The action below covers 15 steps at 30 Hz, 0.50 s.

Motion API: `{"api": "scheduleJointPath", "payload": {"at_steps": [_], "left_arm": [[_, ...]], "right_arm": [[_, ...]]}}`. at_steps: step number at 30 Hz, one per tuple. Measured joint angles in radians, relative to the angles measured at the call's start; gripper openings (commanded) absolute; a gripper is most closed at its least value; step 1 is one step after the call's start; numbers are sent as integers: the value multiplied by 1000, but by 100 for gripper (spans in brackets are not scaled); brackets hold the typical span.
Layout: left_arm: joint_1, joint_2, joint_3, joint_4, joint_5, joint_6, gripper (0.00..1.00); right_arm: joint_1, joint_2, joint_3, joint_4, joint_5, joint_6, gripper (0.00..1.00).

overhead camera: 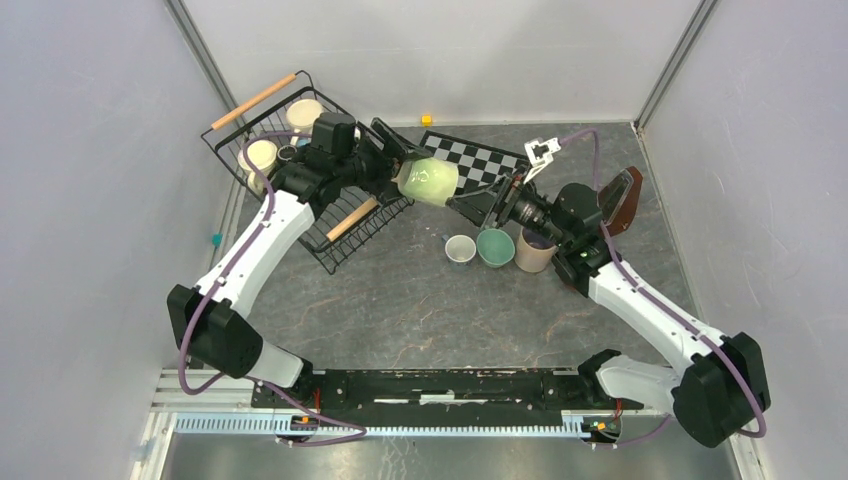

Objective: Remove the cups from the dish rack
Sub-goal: Place the cup at the center of the board.

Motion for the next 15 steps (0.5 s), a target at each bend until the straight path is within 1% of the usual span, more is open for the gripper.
{"api": "scheduleJointPath", "payload": {"at_steps": [5,15], "left_arm": [[-17,-1,-7,51,13,-20,2],[-66,-3,-59,169,65,-84,2]], "right_arm": [[0,48,-1,72,-18,33,98],[0,79,-6,226,-45,113,85]]}}
